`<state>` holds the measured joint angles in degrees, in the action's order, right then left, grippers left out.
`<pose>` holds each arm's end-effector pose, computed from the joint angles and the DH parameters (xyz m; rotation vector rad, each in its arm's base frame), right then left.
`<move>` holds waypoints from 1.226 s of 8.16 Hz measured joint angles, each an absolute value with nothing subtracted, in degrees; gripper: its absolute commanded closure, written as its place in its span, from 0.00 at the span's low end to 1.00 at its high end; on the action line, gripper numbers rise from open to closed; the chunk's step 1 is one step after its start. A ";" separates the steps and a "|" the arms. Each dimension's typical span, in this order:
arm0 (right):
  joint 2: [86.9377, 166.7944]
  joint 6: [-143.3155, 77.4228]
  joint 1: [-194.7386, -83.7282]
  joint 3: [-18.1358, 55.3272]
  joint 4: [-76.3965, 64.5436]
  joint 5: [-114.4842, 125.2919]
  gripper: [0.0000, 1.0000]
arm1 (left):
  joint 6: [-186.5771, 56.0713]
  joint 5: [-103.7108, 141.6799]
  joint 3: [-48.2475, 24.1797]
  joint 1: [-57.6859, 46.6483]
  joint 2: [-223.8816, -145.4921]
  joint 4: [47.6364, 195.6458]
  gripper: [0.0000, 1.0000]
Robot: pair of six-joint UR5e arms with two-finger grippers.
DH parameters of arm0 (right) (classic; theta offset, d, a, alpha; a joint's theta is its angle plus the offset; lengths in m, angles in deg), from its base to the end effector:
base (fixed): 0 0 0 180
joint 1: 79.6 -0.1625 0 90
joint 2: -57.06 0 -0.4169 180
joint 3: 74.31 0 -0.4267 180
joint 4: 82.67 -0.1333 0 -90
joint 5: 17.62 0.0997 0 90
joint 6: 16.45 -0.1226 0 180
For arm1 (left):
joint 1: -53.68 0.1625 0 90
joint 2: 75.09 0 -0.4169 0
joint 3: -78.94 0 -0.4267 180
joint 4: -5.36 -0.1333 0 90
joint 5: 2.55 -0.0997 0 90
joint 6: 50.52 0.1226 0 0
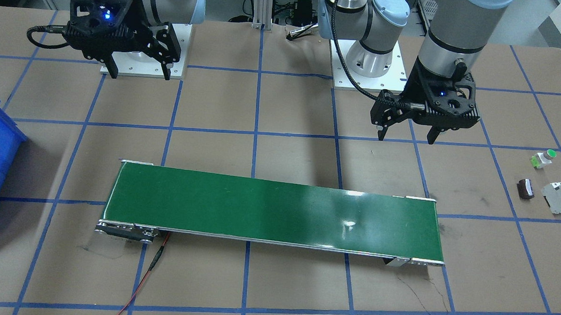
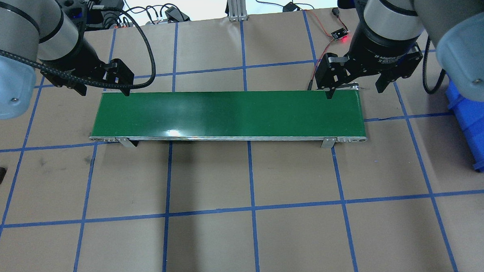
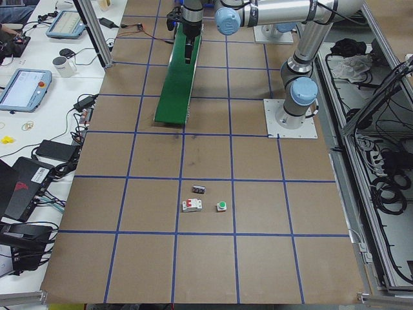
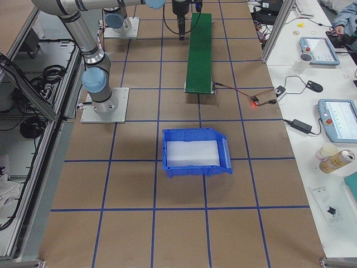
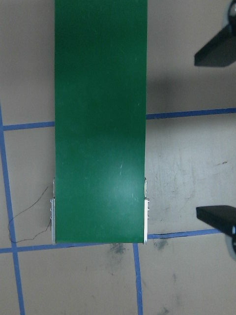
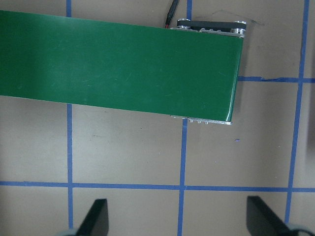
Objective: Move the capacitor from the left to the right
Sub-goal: 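Move the left gripper outward and down toward the brown capacitor beside the belt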
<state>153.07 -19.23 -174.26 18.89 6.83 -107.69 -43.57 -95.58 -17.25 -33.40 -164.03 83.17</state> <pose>0.1723 -0.4747 0.4795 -0.0515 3.1391 -0.0633 -0.0996 -0.5370 0.4319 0.1030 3.0713 -0.1819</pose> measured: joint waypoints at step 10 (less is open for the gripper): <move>153.12 -19.17 -174.26 18.85 6.80 -107.64 0.00 | -19.33 -95.07 -18.06 1.16 -171.39 76.57 0.00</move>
<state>153.12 -19.17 -174.26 18.85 6.80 -107.64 -19.33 -95.07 -18.06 1.16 -171.39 76.57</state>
